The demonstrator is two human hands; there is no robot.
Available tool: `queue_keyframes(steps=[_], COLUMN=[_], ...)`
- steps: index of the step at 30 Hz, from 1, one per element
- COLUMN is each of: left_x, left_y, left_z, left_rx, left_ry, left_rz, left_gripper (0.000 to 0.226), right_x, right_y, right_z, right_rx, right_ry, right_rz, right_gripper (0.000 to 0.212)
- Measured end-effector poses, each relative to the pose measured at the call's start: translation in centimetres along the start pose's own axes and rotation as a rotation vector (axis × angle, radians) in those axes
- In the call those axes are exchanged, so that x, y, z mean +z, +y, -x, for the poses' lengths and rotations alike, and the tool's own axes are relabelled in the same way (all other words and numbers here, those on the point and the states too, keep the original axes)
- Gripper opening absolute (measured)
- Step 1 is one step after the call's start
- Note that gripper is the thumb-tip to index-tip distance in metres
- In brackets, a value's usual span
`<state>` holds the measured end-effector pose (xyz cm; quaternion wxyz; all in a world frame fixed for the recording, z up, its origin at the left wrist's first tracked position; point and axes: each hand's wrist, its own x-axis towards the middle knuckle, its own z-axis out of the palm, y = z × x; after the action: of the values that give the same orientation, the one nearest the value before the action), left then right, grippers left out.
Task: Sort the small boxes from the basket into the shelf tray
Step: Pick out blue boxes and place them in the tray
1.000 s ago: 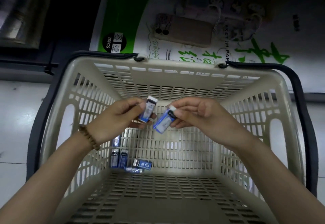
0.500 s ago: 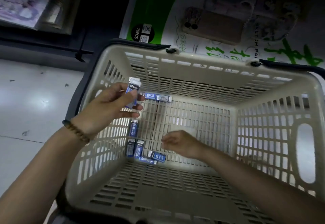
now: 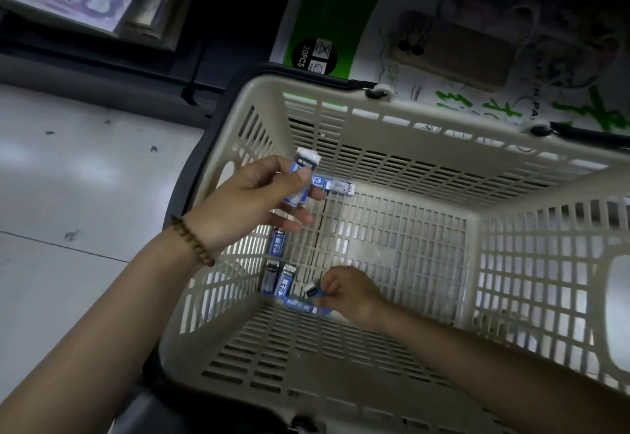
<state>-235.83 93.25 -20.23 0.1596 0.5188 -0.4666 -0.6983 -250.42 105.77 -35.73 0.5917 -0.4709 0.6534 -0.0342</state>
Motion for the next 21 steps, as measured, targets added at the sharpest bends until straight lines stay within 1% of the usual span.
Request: queue_keyframes(steps=[2,5,8,11,13,15,17,19,21], left_x=[0.1,0.3,1.0,2.2,3.1,4.0,4.8,5.5,5.8], left_y=[0.2,0.8,2.0,4.1,5.9,7.8,9.8,11.7,13.3], left_z=[0.0,0.4,1.1,2.2,3.3,4.7,6.3,8.1,9.8], left_rx=[0.027,0.074,0.071,0.086,0.099,0.101,0.115,0.148,0.21], left_ry=[-0.032,-0.068,-0.087,-0.153,-0.193,-0.222,-0.273,-0.326,-0.346], left_rz=[-0.046,-0.086,-0.017,0.078,0.144,0.218,0.263,0.27,0.193], left_gripper=[0.034,0.025,0.03,0.037,0.043,0.044,0.046,0.047,0.044], right_x=[-2.5,-7.9,-12.9,-15.5,-16.0,-16.1,-16.3,-16.6,-17.0], right_y=[-1.3,-4.3,-7.3,-10.2,-12.3,-14.3,-16.3,-18.0,-19.5], right_z=[0.9,3.8,8.1,13.3,16.4,18.7,20.6,22.5,24.3], right_rx=[-0.044,-0.15,-0.233,-0.327,-0.395,-0.457,-0.517,-0.571,-0.612], right_ry=[0.046,0.176,0.337,0.388,0.375,0.37,0.406,0.455,0.51], right_rz=[-0.169,-0.415,-0.6,-0.641,-0.652,-0.666,-0.674,-0.646,-0.573], right_gripper=[0.019,0.029,0.025,0.03,0.028,0.025,0.022,0.016,0.015])
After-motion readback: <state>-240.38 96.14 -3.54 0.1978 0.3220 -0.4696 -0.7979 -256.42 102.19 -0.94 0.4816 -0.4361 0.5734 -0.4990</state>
